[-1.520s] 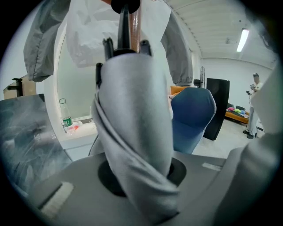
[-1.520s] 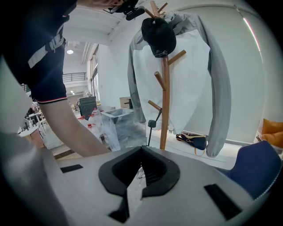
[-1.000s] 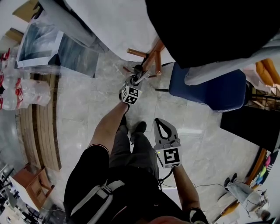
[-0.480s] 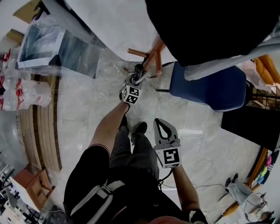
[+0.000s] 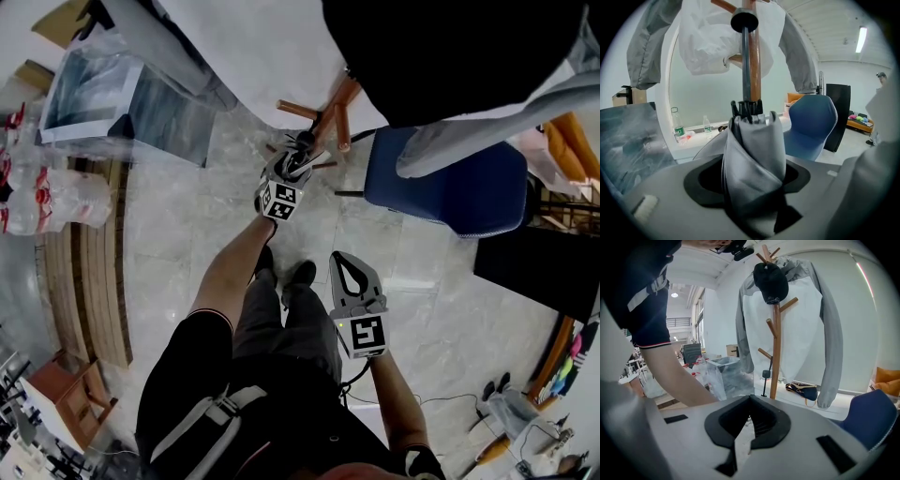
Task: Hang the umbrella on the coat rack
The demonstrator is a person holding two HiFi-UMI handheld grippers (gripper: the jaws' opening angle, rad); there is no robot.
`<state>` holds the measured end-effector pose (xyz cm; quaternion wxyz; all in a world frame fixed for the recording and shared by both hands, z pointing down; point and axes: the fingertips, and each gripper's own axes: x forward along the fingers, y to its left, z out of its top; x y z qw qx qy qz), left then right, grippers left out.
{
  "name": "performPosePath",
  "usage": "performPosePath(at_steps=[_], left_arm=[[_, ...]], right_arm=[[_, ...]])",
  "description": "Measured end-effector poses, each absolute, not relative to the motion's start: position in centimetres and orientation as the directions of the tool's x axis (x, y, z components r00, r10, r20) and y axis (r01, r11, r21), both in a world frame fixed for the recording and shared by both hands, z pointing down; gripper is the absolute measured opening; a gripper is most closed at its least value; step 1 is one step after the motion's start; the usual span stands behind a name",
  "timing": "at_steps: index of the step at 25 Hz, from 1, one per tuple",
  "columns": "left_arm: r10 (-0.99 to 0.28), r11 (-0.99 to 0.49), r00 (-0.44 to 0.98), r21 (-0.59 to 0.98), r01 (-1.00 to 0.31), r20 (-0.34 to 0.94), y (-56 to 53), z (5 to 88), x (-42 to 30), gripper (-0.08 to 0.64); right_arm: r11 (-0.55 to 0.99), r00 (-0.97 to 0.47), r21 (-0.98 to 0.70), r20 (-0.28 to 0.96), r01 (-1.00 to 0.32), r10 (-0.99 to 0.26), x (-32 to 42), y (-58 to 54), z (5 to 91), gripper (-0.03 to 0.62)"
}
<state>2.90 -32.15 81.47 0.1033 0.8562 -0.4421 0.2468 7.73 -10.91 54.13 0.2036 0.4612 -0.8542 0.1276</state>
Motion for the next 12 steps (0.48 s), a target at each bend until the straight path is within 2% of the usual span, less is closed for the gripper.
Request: performPosePath(at_steps=[3,9,12], left_arm=[[-0.708,-0.592,0.498,-0.035,-0.805,0.501,-31.9,80.8,2.8,0.352],[-0.715,-0.578,0.493,-0.025,-0.815,0.496,-31.3,80.1,1.8,0.417],[-0.727,-0.57,0.493,-0.018,-0.822,0.478,-30.9,79.3,1.3,0.428]], right_arm=[[0.542,-0.49,-0.025,0.463,-0.84,-0.739,7.8,-10.8,54.0,0.003],[0.545,-0.492,-0.019,0.458,-0.838,-0.74,7.5,-10.2,53.5,0.003],[0.548,-0.493,-0.012,0.454,-0.837,-0.743,7.4,-9.9,53.2,0.003]])
